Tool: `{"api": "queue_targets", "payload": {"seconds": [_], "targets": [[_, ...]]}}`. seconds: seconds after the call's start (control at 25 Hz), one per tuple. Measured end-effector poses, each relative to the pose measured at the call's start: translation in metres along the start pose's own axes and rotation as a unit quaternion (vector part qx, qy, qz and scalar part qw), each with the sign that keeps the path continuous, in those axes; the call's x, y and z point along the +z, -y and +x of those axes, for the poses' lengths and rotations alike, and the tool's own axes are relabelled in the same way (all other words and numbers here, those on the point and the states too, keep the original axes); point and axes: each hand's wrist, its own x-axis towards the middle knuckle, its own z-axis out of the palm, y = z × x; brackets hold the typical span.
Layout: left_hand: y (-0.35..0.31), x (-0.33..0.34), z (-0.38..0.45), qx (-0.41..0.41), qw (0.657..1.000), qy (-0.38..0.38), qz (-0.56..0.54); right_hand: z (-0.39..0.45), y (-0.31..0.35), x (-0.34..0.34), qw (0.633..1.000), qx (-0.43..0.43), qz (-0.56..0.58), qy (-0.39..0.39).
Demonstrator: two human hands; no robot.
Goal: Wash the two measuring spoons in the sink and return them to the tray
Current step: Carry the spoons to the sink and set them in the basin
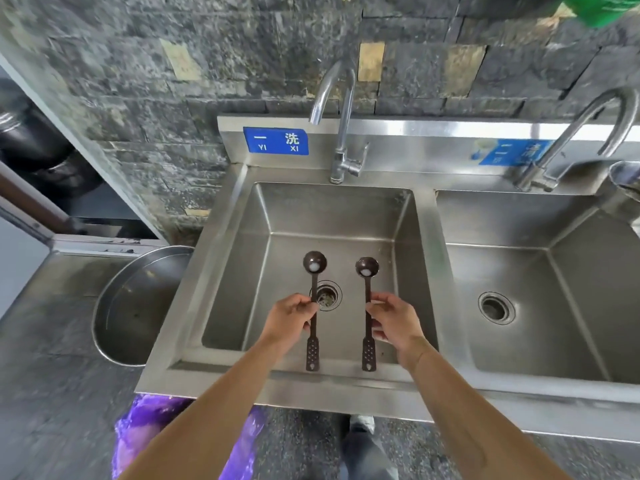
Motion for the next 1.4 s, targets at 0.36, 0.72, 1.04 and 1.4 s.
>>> {"api": "queue_targets", "payload": {"seconds": [0.36,0.72,1.04,1.4], "targets": [[0.002,0.029,0.114,-0.062,0.996,-0.021,0.064,0.135,0.008,-0.008,0.996,0.067,-0.054,0.005],[0.136,0.018,0.228,-0.187,0.969,0.032,0.156,0.246,-0.121,0.036,0.979,0.152,-0.135,0.011],[0.232,0.023,0.266,-0.228,0.945,0.117,0.202,0.275,-0.201,0.068,0.960,0.195,-0.203,-0.004],[0.261,0.028,0.274,-0.242,0.940,0.087,0.222,0.279,-0.220,0.072,0.934,0.205,-0.292,-0.011]]}}
